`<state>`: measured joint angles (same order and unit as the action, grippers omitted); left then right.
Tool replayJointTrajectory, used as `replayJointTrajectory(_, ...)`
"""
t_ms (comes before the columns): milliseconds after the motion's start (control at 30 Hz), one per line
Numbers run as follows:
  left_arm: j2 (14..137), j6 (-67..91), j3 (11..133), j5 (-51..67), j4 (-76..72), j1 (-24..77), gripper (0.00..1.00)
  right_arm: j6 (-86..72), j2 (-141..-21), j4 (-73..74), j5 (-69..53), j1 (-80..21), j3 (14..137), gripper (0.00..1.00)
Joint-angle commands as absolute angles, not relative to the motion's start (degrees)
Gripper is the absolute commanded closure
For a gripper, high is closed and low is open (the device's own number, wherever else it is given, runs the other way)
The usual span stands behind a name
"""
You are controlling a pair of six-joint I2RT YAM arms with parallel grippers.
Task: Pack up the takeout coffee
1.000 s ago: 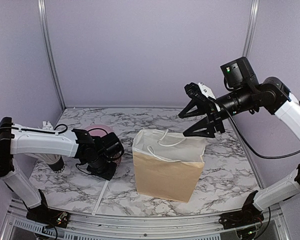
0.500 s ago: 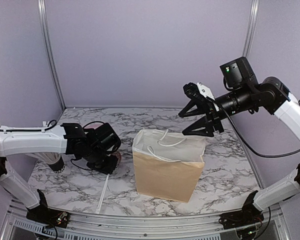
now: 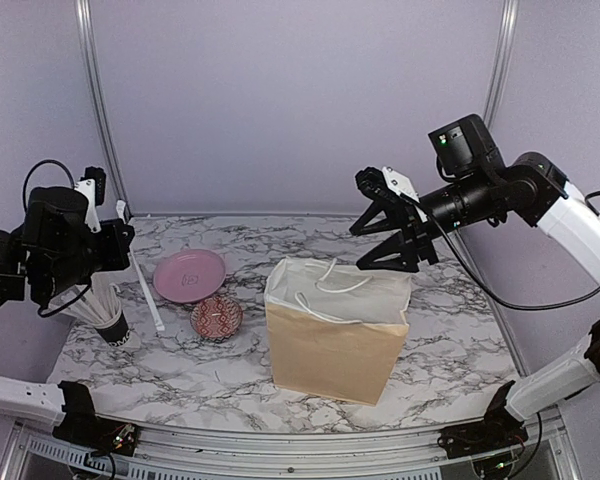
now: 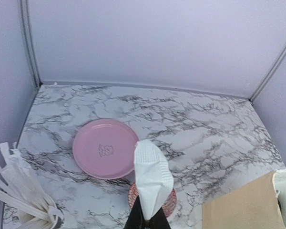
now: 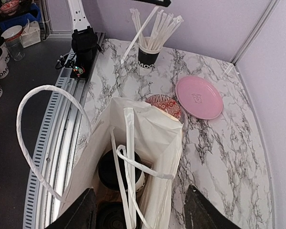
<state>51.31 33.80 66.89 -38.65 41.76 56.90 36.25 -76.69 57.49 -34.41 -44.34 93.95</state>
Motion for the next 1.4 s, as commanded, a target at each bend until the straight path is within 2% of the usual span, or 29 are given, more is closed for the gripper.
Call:
replayJointTrajectory(0,45.0,26.9,61.3,-59.9,38.9,57.0,1.0,35.8,-77.3,56.4,-34.4,-44.0,96.3,0.39)
replayJointTrajectory(167,34.7,19.0,53.0,-71.7,28.7,57.0,1.0,35.8,-77.3,56.4,-34.2,-44.0,96.0,0.39)
replayJointTrajectory(333,30.2,9.3,46.2,-79.6,18.6,56.9,1.0,35.9,-77.8,56.3,-34.3,-44.0,95.9,0.39)
replayJointTrajectory(500,30.8,2.8,39.6,-83.8,8.8,56.7,1.0,36.0,-78.2,56.4,-34.9,-43.9,96.0,0.39)
replayJointTrajectory(700,29.7,-4.2,31.4,-82.6,-5.1,53.5,1.0,36.1,-78.4,56.4,-35.2,-44.0,95.7,0.39)
replayJointTrajectory(933,32.7,6.6,29.2,-77.2,-1.5,44.3,1.0,36.6,-77.6,56.4,-35.3,-44.0,94.8,0.39)
replayJointTrajectory(1233,41.7,20.3,32.1,-74.2,8.5,41.1,1.0,37.1,-76.3,55.9,-34.2,-44.0,93.1,0.39)
replayJointTrajectory(1300,41.5,20.6,32.2,-73.7,8.7,41.0,0.94,37.2,-76.1,55.8,-33.9,-44.0,92.8,0.39)
replayJointTrajectory(1367,41.0,20.9,32.9,-73.3,9.4,40.9,0.79,37.2,-76.0,55.8,-33.8,-44.0,92.7,0.39)
